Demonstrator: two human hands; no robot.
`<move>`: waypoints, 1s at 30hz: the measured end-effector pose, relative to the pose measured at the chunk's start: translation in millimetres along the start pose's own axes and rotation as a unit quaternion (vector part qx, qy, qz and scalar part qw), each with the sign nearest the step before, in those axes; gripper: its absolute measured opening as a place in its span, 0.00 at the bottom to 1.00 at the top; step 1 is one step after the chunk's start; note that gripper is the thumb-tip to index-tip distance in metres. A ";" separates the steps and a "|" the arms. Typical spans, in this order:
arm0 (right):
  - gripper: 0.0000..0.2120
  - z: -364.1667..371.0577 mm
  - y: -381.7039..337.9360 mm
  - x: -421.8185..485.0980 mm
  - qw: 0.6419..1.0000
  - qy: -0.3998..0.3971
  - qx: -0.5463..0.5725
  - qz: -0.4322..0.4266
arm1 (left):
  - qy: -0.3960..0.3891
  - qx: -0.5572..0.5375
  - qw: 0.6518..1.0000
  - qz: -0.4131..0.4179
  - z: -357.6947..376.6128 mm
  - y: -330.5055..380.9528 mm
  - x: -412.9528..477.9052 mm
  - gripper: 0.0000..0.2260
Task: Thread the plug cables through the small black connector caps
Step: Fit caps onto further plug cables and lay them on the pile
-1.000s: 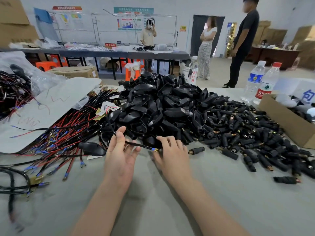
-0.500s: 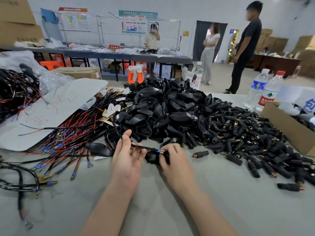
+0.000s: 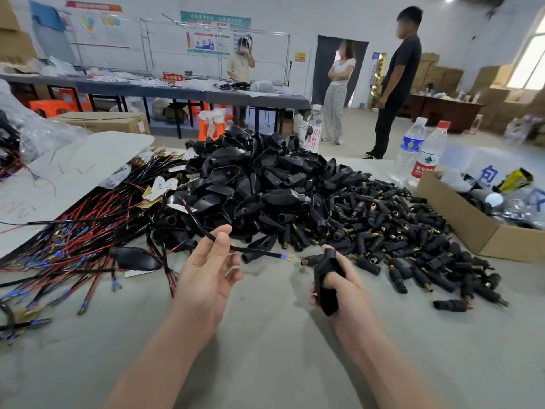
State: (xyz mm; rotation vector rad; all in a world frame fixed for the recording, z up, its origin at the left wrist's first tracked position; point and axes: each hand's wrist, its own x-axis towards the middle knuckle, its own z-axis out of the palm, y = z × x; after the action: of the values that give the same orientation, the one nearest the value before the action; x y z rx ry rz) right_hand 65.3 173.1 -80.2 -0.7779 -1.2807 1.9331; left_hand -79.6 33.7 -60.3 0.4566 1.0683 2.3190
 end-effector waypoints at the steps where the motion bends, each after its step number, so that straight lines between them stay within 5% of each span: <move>1: 0.27 1.6 -0.4 1.2 1.000 -0.014 0.011 0.014 | -0.002 0.004 1.000 -0.002 -0.2 -1.7 -0.4 0.08; 5: 0.18 11.4 1.2 7.5 0.987 -0.064 0.113 0.095 | -0.002 0.025 1.000 -0.001 -2.9 -7.5 1.1 0.08; 10: 0.13 23.3 0.1 8.5 0.924 -0.077 0.334 0.167 | 0.030 0.151 0.988 0.031 -3.7 -14.9 0.4 0.05; 17: 0.16 16.9 1.5 15.1 0.913 -0.027 0.362 0.183 | 0.001 0.330 0.937 0.115 3.9 -21.6 -12.4 0.05; 23: 0.13 12.7 -1.8 10.2 0.920 -0.071 0.358 0.140 | -0.004 0.370 0.921 0.126 5.4 -25.4 -15.5 0.07; 30: 0.27 16.5 -0.3 9.7 0.919 -0.055 0.369 0.128 | -0.013 0.388 0.912 0.134 0.1 -27.3 -14.7 0.04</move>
State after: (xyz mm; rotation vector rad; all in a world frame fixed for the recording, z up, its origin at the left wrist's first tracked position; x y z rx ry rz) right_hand 46.8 172.2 -75.4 -0.4522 -0.4204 2.4522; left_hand -58.8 39.7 -82.5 0.9742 2.0137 1.9991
